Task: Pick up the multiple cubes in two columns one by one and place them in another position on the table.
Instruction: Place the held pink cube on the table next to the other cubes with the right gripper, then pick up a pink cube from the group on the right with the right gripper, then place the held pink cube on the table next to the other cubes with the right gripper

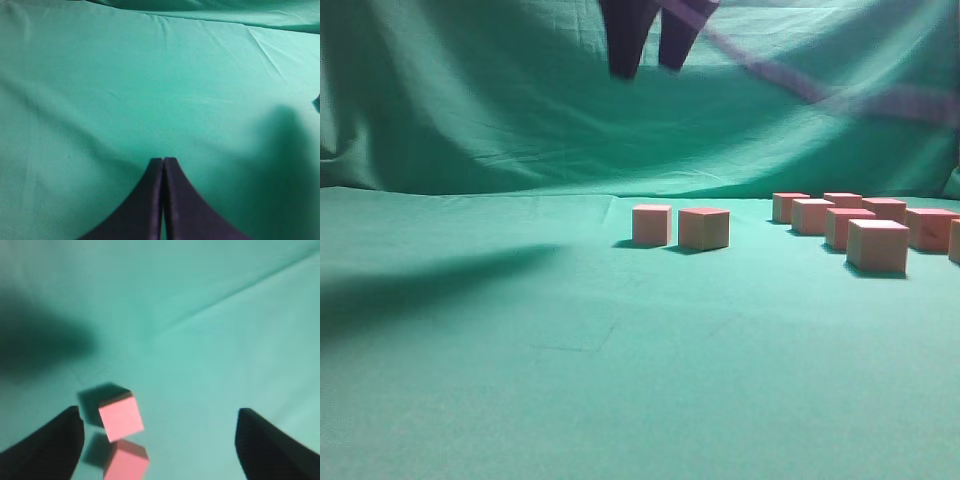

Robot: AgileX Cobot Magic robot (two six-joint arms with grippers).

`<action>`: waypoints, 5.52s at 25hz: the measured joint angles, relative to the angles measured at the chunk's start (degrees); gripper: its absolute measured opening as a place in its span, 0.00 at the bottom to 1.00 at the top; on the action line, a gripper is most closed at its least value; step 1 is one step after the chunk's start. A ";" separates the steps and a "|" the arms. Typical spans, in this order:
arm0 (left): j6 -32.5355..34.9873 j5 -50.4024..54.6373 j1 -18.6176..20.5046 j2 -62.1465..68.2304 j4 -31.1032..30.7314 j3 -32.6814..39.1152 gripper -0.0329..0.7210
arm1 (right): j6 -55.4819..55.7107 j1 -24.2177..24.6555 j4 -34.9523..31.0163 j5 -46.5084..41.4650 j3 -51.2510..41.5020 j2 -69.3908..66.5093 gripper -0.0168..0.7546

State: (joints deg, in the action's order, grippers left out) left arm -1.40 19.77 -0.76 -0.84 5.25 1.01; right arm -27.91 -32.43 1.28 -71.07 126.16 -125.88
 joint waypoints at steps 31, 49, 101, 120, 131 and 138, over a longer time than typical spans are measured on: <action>0.00 0.00 0.00 0.00 0.00 0.00 0.04 | 37.55 13.51 -4.21 26.16 -62.42 31.12 0.57; 0.00 0.00 0.00 0.00 0.00 0.00 0.04 | 37.66 13.51 -3.91 31.98 -62.42 20.74 0.36; 0.00 0.00 0.00 0.00 0.00 0.00 0.04 | 45.17 -7.31 4.03 4.17 -2.51 -12.13 0.38; 0.00 0.00 0.00 0.00 0.00 0.00 0.04 | 41.92 -7.31 5.56 11.56 -1.88 -12.27 0.49; 0.00 0.00 0.00 0.00 0.00 0.00 0.04 | 39.78 -7.31 13.37 0.23 13.15 -8.08 0.49; 0.00 0.00 0.00 0.00 0.00 0.00 0.04 | 37.96 -4.84 12.21 -0.69 5.86 5.66 0.49</action>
State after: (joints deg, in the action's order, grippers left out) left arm -1.40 19.77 -0.76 -0.84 5.25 1.01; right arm 10.05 -37.27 13.49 -71.75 132.02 -120.23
